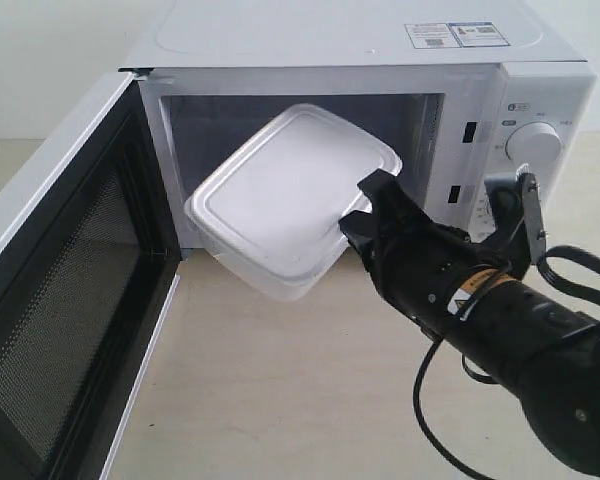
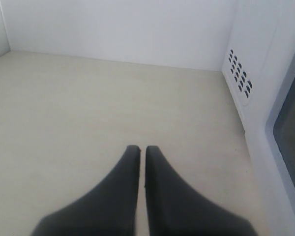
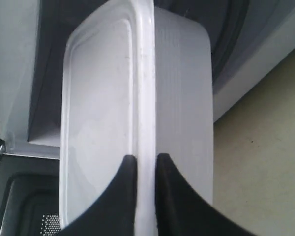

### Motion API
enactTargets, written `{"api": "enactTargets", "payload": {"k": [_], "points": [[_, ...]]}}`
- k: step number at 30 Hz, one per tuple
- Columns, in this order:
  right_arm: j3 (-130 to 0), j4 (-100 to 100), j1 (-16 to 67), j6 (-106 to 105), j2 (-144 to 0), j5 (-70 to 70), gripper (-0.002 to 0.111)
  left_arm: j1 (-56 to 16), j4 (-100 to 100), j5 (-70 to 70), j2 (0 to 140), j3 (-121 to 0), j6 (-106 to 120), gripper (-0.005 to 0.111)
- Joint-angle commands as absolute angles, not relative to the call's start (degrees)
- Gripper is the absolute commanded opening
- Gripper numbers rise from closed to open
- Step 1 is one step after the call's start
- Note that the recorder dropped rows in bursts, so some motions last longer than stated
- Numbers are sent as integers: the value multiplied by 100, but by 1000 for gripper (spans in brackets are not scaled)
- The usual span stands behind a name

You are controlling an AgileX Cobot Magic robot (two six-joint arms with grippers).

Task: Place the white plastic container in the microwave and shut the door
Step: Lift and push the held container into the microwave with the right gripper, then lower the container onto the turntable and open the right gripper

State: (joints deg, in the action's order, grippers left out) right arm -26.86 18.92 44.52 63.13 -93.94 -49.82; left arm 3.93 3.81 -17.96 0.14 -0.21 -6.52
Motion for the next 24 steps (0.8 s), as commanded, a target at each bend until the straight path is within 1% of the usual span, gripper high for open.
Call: {"api": "enactTargets", "payload": {"k": [1, 8, 24], "points": [[-3128, 2136, 4452, 6268, -9697, -5069, 0, 391, 383, -1779, 0, 0, -640, 4], [-3749, 2896, 4452, 6090, -10198, -5148, 0, 391, 383, -1779, 0, 0, -640, 4], [-4472, 3653, 4452, 5784, -10695, -5221, 0, 391, 383, -1779, 0, 0, -640, 4]]}}
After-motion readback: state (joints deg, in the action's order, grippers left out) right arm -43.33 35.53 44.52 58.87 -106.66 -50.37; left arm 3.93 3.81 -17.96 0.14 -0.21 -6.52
